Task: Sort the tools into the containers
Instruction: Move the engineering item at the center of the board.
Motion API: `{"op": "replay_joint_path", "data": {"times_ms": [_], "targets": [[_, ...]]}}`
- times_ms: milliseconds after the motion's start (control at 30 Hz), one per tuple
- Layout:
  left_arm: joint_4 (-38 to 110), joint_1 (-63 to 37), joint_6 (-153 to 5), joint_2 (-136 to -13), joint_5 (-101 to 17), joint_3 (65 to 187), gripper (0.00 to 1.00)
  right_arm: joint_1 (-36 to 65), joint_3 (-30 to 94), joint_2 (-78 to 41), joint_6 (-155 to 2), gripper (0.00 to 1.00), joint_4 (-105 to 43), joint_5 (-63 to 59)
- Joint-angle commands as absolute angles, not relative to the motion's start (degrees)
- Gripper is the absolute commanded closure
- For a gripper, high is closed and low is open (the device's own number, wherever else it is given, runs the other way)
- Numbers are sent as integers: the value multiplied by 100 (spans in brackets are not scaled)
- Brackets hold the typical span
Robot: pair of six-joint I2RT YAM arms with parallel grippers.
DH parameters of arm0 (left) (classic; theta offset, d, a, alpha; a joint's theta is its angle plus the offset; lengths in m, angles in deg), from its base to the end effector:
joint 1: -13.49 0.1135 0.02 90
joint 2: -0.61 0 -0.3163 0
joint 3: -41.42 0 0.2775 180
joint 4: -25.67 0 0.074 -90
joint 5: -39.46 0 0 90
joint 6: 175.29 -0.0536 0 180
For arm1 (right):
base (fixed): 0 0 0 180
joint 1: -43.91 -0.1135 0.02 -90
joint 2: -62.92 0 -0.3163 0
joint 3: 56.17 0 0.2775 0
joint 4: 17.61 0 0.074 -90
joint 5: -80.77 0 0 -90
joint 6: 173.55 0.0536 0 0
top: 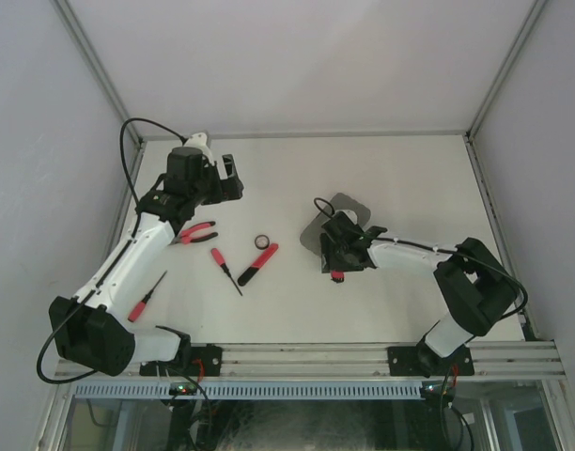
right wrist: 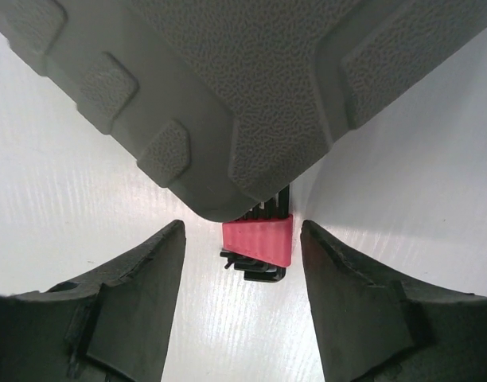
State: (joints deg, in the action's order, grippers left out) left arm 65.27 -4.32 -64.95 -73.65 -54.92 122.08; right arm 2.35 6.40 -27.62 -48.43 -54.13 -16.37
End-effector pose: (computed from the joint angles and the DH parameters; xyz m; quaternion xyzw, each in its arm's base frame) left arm 0.3027 -0.0929 0.3791 -0.0376 0.8784 -0.1236 0.4602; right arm 0.2460 0.2092 0.1849 -0.0410 0.9727 0.0891 0.2105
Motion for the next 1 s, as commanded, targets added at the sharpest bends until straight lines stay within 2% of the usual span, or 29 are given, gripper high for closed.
{"op": "replay_joint_path", "data": {"times_ms": [0,200,500,700,967], "targets": [[6371,-384,-6543,-7174,-5541,12146,2,149,690,-2886,-4827,40,-5531,-1569],[6393,-349,-6510,-7208,-5508,12160,2,49,730,-2924,-4814,44,-5609,-1463],[6416,-238,-6442,-7238,-5419,12183,2,-395,1051,-3422,-4828,56,-5925,-1690],[6413,-180,-6412,-7243,-5380,12184,2,-733,1496,-3742,-4887,63,-6064,-1813],[6406,15,-6270,-7226,-5264,12146,2,-1044,2348,-4180,-5099,67,-5849,-1324]]}}
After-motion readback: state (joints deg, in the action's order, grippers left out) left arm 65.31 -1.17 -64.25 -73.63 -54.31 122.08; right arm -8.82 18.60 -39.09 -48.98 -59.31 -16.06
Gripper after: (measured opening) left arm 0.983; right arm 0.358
